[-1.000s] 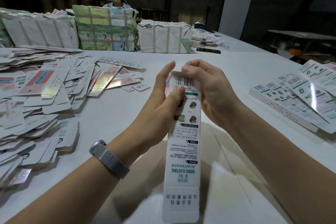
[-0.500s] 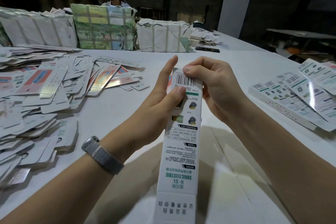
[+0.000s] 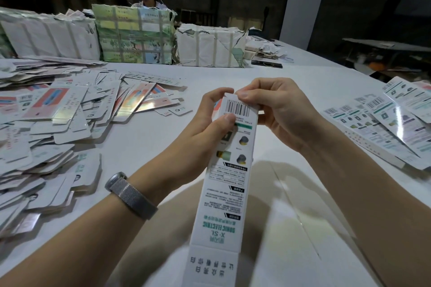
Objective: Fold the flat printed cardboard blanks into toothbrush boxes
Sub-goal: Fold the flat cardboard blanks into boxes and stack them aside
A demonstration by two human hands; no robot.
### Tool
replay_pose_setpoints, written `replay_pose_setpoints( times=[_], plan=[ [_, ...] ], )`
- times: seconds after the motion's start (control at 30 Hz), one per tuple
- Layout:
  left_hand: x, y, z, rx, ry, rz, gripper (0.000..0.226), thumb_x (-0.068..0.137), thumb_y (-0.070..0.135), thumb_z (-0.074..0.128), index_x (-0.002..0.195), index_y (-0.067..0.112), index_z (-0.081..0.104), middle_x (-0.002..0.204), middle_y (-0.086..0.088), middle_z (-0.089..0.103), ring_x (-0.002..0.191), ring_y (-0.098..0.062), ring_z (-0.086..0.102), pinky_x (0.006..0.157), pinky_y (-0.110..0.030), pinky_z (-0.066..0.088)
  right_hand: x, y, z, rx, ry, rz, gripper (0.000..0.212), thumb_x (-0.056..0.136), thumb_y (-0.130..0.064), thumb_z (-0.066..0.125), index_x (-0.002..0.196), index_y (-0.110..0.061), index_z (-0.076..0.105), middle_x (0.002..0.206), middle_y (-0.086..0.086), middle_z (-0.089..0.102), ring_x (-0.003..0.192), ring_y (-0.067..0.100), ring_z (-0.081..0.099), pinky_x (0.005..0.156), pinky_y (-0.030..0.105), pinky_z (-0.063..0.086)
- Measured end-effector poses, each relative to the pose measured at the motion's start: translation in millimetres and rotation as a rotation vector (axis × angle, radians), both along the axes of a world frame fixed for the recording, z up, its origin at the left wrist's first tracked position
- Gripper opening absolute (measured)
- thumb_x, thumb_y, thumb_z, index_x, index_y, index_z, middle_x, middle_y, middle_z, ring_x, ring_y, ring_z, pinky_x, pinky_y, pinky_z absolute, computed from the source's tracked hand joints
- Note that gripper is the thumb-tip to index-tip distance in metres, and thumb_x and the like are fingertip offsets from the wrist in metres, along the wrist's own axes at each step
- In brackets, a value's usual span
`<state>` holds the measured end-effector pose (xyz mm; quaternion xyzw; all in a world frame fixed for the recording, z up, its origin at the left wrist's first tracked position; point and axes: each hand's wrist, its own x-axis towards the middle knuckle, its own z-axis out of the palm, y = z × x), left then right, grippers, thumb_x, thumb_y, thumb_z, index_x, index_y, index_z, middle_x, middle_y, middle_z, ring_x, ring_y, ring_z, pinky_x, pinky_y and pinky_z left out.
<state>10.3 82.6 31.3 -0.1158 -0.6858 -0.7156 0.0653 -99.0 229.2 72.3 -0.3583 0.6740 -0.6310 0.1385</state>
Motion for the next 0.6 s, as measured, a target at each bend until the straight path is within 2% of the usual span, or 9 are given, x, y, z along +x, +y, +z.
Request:
replay_pose_setpoints(
  times=[0.07,0.13,0.23,0.33,0.47,0.6],
  plan=[
    [0.4,0.8,1.3,0.003,-0.015,-0.003,0.029,0.099,0.034,0.047,0.125,0.043,0.039,0.101,-0.012,0.07,0.082,-0.034,0.07,0.064,-0.038,0.058,-1.8,4.1,2.4,0.023,-0.016,0.051,0.022,0.094,-0.011,0.06,0.072,-0.009,0.063,0.076,0.008,0.072,0.077,0.02,0.071,0.068,0.035,0.059],
    [0.7,0.1,1.9,0.02,-0.016,-0.021,0.025,0.101,0.035,0.047,0.123,0.044,0.041,0.097,-0.011,0.071,0.08,-0.033,0.071,0.062,-0.036,0.058,-3.4,8.1,4.7,0.034,-0.033,0.099,0.018,0.09,-0.015,0.06,0.074,-0.009,0.064,0.079,0.008,0.073,0.081,0.021,0.071,0.071,0.038,0.06],
    [0.8,-2.0,1.9,0.09,-0.047,-0.095,0.031,0.096,0.037,0.049,0.125,0.044,0.042,0.092,-0.008,0.072,0.076,-0.034,0.072,0.06,-0.033,0.057,-4.8,10.7,5.5,0.021,-0.069,0.139,0.015,0.085,-0.014,0.058,0.073,-0.008,0.066,0.079,0.009,0.072,0.083,0.023,0.071,0.068,0.037,0.061],
    [-0.2,-6.6,3.5,0.119,-0.08,-0.177,0.032,0.099,0.034,0.048,0.13,0.04,0.041,0.093,-0.011,0.074,0.073,-0.033,0.073,0.059,-0.032,0.058,-4.9,10.2,4.1,0.024,-0.065,0.134,0.017,0.082,-0.013,0.058,0.069,-0.009,0.067,0.076,0.009,0.072,0.082,0.024,0.071,0.066,0.035,0.06],
    [0.1,-13.7,5.4,0.12,-0.1,-0.22,0.037,0.099,0.03,0.049,0.134,0.039,0.04,0.094,-0.014,0.074,0.074,-0.034,0.073,0.061,-0.033,0.058,-3.6,5.9,1.0,0.029,-0.002,0.104,0.016,0.08,-0.011,0.059,0.066,-0.009,0.066,0.074,0.009,0.072,0.08,0.026,0.07,0.068,0.04,0.06],
    [0.2,-9.1,2.5,0.092,-0.063,-0.155,0.034,0.092,0.038,0.049,0.126,0.041,0.044,0.093,-0.011,0.072,0.076,-0.03,0.072,0.06,-0.031,0.057,-2.7,4.1,0.0,0.016,0.035,0.063,0.015,0.08,-0.01,0.059,0.066,-0.007,0.064,0.071,0.009,0.07,0.077,0.024,0.071,0.066,0.037,0.059]
  ],
)
